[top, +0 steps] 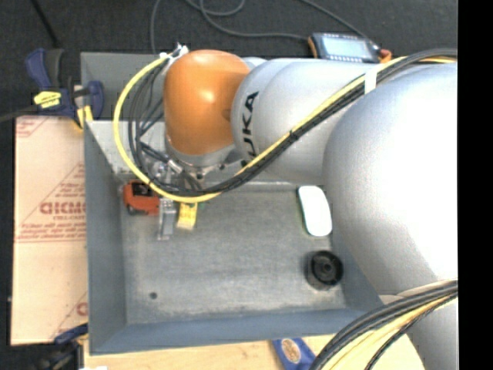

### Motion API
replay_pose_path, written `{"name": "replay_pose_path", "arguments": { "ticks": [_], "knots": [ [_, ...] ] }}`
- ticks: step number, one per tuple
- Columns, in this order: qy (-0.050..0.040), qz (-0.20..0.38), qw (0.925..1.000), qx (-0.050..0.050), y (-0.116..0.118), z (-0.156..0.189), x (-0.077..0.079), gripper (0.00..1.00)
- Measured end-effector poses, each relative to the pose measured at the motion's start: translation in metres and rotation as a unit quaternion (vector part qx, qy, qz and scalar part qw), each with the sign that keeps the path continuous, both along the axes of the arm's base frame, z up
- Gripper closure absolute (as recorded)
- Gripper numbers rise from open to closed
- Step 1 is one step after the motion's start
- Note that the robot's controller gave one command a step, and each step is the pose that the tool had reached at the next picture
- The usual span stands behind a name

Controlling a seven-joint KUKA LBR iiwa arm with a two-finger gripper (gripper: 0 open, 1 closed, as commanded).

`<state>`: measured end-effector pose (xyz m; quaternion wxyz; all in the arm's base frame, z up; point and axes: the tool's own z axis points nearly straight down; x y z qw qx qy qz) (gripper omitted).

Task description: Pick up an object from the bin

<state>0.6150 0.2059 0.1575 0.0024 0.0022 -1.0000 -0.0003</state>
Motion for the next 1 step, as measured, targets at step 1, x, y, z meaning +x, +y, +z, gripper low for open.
{"name": "replay_pose_path", "arguments": {
  "ticks": [1],
  "knots": [
    [-0.0038,-0.002,1.0000,0.001,-0.0009,0.0055,0.0017,0.00]
  ]
}}
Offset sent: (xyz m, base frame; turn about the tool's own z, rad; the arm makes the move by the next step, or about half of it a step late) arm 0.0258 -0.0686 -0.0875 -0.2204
